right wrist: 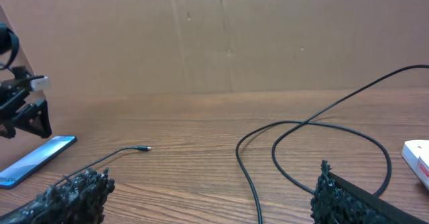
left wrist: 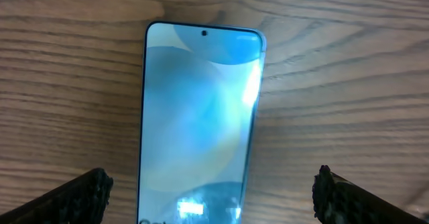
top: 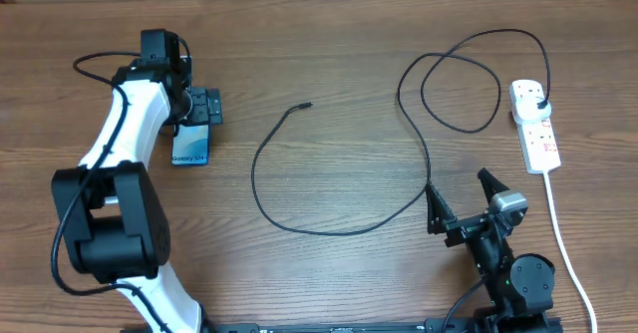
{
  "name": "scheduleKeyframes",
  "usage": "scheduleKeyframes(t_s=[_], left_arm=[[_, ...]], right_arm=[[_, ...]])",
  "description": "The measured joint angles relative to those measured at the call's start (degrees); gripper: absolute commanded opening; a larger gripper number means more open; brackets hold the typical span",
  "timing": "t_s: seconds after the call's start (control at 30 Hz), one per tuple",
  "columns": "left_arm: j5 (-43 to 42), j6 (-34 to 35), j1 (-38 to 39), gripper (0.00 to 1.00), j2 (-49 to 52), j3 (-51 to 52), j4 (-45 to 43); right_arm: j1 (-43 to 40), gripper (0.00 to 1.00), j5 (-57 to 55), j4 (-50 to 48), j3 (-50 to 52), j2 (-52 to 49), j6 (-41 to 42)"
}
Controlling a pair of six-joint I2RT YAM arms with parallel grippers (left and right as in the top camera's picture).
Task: Plug charger to phone and switch on socket
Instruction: 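Move the left gripper forward over the Galaxy phone, then lower the left gripper and grasp the phone's bottom edge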
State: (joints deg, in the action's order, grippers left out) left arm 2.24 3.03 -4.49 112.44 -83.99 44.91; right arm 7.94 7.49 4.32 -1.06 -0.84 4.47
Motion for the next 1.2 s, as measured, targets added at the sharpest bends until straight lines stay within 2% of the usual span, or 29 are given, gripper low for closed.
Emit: scheduleKeyframes(t_s=[0.27,1.2], left_arm=[[0.2,0.0,-0.5,1.0,5.7,-0.1,-0.2],[-0.9,0.0,-0.5,1.0,7.5,-0.1,-5.1]], right_arm=[[0.0,1.0,0.0,0.0,0.0,0.0,0.0],[0.0,1.0,0.0,0.0,0.0,0.0,0.0]])
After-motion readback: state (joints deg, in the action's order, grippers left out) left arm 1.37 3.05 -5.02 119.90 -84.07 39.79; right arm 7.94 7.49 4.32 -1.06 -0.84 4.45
